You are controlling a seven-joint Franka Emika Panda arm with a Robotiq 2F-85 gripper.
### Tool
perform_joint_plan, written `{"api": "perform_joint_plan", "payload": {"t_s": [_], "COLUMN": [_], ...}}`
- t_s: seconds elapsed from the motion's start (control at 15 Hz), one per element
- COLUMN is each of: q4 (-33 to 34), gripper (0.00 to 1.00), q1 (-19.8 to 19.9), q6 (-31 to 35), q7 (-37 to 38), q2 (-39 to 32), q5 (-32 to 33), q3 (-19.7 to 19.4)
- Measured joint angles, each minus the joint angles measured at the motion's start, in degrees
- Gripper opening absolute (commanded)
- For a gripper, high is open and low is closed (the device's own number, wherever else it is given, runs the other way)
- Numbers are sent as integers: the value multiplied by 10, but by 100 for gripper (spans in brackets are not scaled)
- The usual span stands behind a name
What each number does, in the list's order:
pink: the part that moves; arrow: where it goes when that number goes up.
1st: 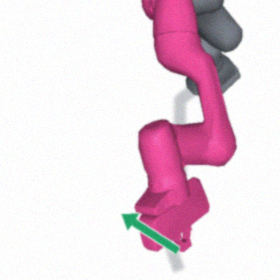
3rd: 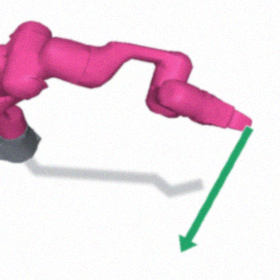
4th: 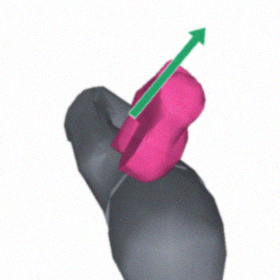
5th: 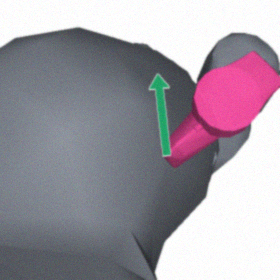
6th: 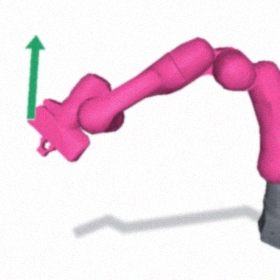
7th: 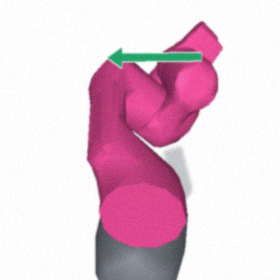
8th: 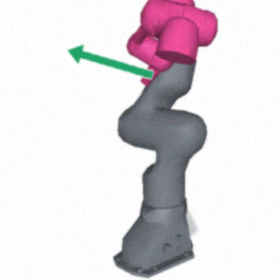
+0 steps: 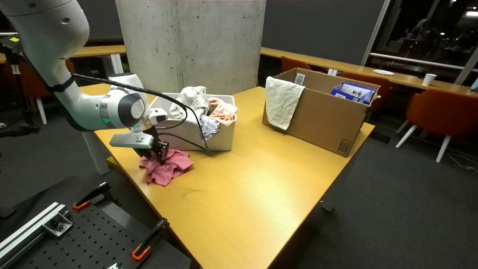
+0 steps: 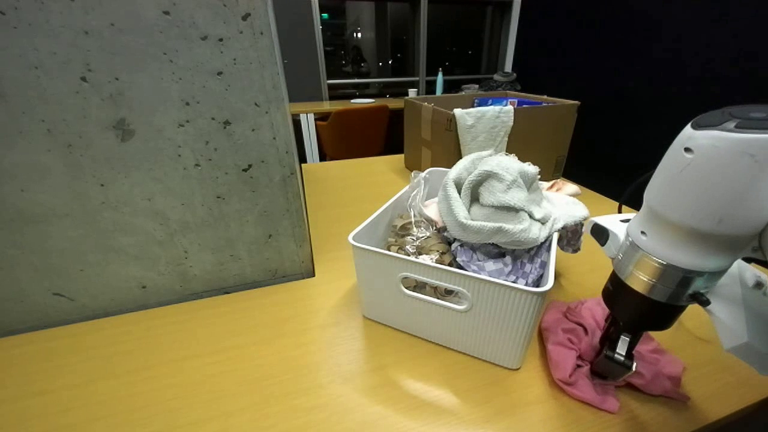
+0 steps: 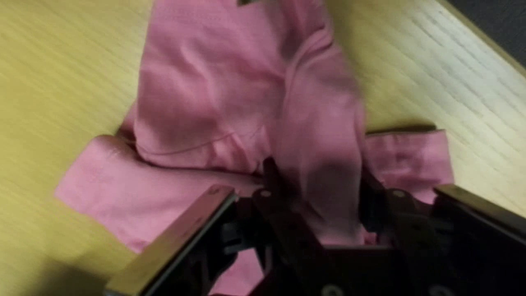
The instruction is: Put the pink shirt in the basket, then remove the white towel, the turnip plushie and the purple shirt from the basket
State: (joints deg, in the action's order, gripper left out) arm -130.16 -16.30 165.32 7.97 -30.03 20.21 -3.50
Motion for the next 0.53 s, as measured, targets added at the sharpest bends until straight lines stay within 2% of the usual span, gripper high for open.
{"api": "perform_joint_plan", "payload": {"t_s": [0.13,0.33,0.53], "q4": [-7,-16,-14], "gripper": [1,0,2], "q1": [-29,-65,-70], "q6": [0,-3,-17], "q7": [18,41,48], "q2": [9,32,68], "q5": [1,7,14], "q3": [-18,-52,-74]}}
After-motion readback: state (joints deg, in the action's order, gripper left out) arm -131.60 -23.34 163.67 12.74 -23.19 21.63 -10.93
